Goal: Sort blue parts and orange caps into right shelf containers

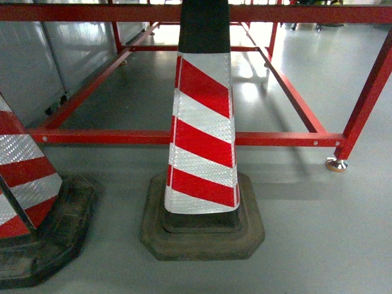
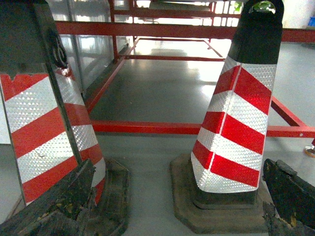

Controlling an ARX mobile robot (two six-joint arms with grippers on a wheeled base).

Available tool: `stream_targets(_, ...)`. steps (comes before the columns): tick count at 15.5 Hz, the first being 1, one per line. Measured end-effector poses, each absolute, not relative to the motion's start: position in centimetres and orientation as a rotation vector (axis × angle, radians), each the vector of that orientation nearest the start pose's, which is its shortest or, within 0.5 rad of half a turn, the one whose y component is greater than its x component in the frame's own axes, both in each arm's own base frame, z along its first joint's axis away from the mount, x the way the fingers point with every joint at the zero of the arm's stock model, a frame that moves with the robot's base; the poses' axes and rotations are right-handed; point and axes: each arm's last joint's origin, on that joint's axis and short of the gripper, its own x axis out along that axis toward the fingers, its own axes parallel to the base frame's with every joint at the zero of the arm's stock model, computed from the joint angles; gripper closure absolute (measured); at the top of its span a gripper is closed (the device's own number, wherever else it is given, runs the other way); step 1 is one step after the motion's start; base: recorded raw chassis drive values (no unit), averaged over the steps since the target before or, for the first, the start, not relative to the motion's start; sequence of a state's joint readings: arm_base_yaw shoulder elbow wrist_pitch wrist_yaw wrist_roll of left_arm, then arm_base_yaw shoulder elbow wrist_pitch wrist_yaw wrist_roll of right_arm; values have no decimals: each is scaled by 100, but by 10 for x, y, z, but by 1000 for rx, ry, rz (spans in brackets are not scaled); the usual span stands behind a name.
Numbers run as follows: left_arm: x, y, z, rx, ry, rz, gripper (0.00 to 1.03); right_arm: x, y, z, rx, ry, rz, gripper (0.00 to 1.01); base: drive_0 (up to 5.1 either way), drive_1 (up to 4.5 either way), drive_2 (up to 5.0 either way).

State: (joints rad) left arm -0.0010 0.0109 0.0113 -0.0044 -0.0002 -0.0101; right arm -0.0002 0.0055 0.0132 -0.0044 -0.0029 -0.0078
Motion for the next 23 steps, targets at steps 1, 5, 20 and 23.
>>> stream_targets(1, 98, 0, 166, -10, 4, -1, 5, 97, 0, 167, -8, -3, 3, 3, 0, 0, 0)
stream_targets(5, 98, 0, 166, -10, 4, -1, 5, 97, 0, 167, -8, -3, 3, 3, 0, 0, 0)
stream_targets(20, 98, 0, 166, -10, 4, -1, 5, 97, 0, 167, -8, -3, 3, 3, 0, 0, 0)
stream_targets(23, 98, 0, 166, -10, 4, -1, 5, 97, 0, 167, -8, -3, 3, 3, 0, 0, 0)
